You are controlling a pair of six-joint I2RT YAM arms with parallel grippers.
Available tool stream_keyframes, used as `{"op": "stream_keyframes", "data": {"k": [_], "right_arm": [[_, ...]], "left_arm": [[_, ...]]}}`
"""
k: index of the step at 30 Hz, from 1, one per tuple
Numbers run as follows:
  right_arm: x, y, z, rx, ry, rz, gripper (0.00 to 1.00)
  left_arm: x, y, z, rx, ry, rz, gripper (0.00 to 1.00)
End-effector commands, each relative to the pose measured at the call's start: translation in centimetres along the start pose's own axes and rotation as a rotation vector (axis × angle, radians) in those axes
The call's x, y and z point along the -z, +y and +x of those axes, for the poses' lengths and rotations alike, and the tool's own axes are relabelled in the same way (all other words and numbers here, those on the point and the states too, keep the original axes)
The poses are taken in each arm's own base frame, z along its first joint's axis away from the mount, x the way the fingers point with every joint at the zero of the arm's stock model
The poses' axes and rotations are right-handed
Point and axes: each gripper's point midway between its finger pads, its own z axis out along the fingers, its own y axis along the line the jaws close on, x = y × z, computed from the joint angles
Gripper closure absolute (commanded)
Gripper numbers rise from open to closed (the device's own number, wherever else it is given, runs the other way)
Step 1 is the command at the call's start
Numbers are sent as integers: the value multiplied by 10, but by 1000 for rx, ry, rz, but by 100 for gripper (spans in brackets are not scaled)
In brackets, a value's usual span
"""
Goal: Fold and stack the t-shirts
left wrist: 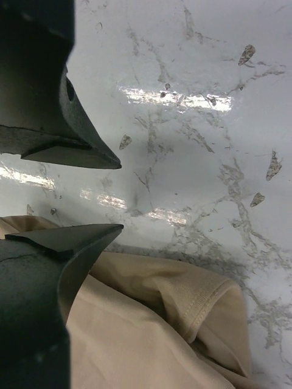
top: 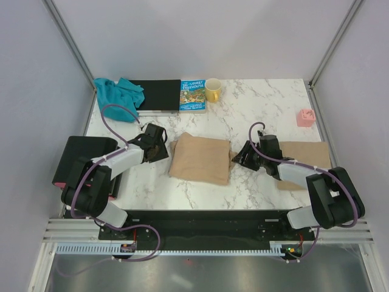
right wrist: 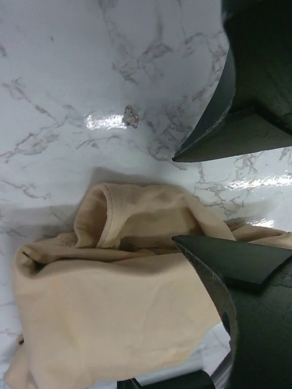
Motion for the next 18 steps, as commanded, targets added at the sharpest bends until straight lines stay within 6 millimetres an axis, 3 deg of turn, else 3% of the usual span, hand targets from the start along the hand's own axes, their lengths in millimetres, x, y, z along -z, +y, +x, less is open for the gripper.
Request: {"op": "stream_keyframes", "data": {"k": [1,8,14,18], "right_arm": [[-8,15,8,-23,35,-144,40],[-12,27,19,-72,81,-270,39],[-6,16,30,-57,97,-234,39],[3,11,24,-25,47,-207,39]], "left_arm": [[5,-7,-14,-12,-51,45,51],[3,-6,-13,-14,-49,40,51],[2,-5,-14,-16,-41,28,52],[-1,-5,-12,-22,-30,24,53]]}}
